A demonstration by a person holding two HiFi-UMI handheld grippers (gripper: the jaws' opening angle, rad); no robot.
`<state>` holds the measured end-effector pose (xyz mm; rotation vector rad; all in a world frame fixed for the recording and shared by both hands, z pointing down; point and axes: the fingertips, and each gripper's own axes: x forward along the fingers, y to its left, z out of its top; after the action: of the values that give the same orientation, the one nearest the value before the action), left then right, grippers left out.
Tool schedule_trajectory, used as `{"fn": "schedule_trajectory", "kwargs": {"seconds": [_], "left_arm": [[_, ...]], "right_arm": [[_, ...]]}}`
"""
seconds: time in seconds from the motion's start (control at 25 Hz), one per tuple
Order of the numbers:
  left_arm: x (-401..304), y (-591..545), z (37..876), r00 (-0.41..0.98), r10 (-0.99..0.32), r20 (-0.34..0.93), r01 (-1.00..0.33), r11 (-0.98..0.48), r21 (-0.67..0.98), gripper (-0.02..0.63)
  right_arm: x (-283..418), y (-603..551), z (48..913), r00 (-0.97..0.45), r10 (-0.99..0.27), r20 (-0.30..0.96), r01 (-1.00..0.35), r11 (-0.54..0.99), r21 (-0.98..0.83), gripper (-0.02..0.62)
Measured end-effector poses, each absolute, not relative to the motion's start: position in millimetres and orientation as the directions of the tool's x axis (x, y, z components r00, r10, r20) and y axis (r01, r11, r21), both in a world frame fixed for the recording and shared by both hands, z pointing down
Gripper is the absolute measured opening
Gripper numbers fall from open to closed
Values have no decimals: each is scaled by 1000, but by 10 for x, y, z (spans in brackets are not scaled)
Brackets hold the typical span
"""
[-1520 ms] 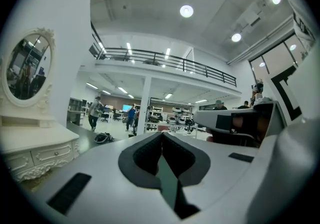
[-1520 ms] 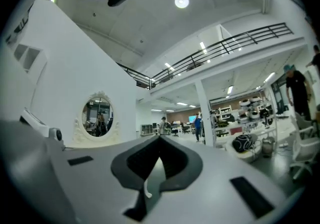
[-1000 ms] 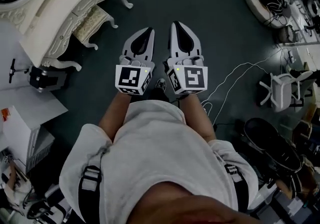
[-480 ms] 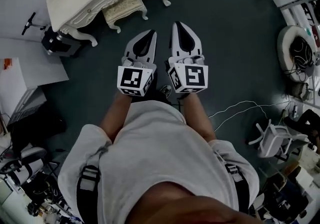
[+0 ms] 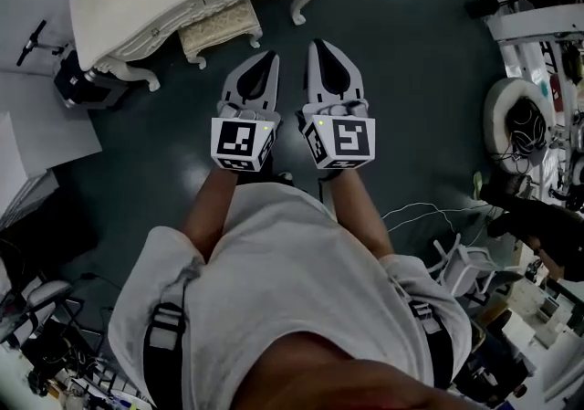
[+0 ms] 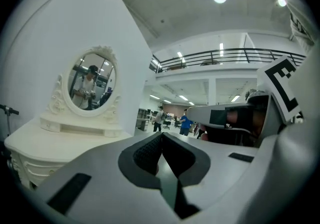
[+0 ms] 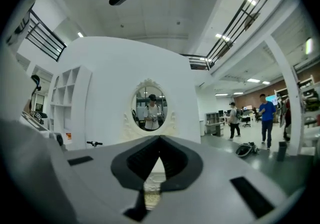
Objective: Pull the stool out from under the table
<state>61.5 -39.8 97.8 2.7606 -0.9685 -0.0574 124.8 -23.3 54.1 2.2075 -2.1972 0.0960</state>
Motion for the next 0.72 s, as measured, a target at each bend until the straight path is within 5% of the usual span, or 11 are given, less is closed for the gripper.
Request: {"fn": "schedule_trajectory", "kwargs": {"seconds": [0.72], "left_arm": [[44, -1828, 1891, 652, -731, 202, -755, -601, 262, 6]], "right_arm": [[827, -1913, 1462, -159, -950, 268, -987, 163, -10, 14]]}}
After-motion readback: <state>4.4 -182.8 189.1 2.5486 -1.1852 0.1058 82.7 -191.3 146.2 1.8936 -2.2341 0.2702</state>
